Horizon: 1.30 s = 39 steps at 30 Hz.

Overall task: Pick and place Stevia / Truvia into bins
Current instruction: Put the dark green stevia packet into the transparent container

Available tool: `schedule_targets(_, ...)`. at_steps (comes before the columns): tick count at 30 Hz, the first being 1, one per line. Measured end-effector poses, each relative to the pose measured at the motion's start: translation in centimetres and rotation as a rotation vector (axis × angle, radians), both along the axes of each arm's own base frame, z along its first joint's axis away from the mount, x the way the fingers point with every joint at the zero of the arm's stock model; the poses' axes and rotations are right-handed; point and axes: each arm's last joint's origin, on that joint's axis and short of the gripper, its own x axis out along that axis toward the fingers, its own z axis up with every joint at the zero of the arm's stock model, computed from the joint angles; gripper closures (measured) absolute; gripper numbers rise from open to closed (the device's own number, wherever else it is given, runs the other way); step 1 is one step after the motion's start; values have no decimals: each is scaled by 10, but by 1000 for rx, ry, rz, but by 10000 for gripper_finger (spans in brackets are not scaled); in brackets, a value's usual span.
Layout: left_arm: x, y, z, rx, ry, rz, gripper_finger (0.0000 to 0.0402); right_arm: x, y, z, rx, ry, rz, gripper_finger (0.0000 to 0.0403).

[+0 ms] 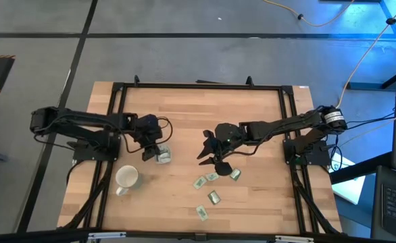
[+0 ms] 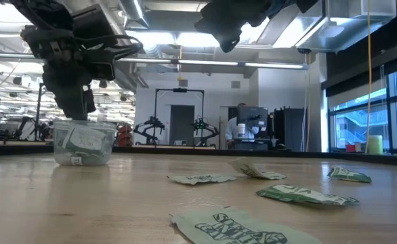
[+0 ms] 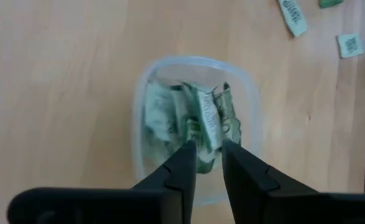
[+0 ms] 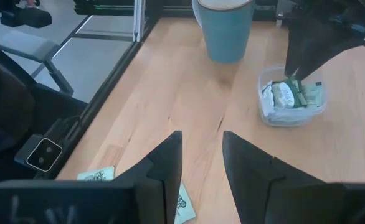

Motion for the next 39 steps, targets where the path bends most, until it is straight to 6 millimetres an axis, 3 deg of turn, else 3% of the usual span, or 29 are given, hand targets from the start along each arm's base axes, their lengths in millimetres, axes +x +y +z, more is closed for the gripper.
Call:
schedule_targets(8,8,9,27,53,-44,-11,327,-2,0,-2,0,31,-2,284)
schedule_targets(13,14,12,41,105,-109,-58,327,-15,3,-18,-15,242,3,284)
schedule_targets(20,14,16,41,188,-119,-87,327,-32,15,-41,115,480,-115,284)
schedule_targets(24,14,18,41,259,-95,-43,329,-48,22,-58,110,641,-267,284)
schedule_targets(39,15,20,41,314,-100,-14,329,-85,47,-100,16,774,-449,287)
